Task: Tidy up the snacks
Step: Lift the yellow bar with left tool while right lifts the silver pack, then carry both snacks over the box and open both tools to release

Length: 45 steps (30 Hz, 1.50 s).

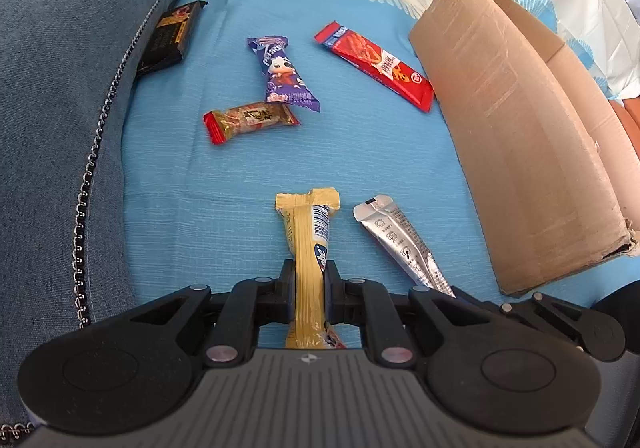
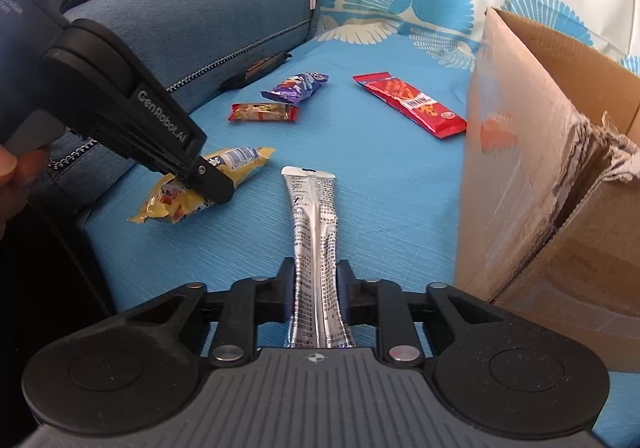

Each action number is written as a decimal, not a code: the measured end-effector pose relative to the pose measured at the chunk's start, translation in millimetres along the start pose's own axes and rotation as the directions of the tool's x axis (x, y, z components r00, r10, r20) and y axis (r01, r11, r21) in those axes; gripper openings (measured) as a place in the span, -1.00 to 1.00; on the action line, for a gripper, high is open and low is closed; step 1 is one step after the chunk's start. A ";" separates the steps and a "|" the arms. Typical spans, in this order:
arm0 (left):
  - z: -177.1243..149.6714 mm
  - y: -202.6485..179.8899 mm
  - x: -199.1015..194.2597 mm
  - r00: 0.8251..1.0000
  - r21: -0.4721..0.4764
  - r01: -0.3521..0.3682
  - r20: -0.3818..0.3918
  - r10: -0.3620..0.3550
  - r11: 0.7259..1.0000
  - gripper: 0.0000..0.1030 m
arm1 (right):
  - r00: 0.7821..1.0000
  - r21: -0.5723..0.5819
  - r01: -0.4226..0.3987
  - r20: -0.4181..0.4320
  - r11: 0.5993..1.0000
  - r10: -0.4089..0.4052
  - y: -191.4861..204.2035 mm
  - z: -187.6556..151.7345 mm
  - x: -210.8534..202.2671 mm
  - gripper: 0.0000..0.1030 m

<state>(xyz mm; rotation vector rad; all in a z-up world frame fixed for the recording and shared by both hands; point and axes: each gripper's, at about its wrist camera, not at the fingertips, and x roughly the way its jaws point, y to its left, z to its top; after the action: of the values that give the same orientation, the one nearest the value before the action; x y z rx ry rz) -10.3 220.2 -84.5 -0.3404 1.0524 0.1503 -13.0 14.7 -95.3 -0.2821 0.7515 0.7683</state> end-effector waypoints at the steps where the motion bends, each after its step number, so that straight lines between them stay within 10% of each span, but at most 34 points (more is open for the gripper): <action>1: -0.2 0.2 -0.8 1.000 -0.001 0.001 0.005 -0.001 1.000 -0.74 | 1.000 0.000 0.000 0.007 1.000 0.000 0.1 0.3 -1.3 -0.69; 20: -1.9 5.8 -22.5 0.990 -0.049 0.022 0.140 -0.015 0.999 -0.75 | 0.989 0.003 0.016 0.144 1.000 -0.017 -0.5 11.1 -29.1 -0.78; 39: -13.5 9.9 -69.6 0.904 -0.085 0.023 0.427 0.016 0.996 -0.75 | 0.889 0.024 -0.041 0.457 0.999 0.026 -73.2 125.0 -113.1 -0.78; 45: -14.9 -2.4 -72.3 0.888 -0.040 -0.044 0.456 0.057 0.998 -0.75 | 0.883 0.113 -0.008 0.468 0.994 -0.046 -113.3 109.8 -99.9 -0.78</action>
<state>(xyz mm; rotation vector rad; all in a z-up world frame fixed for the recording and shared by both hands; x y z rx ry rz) -57.4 215.7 -27.8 -0.2849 0.5903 0.2789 76.0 -63.2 49.2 0.0050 0.3268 0.7349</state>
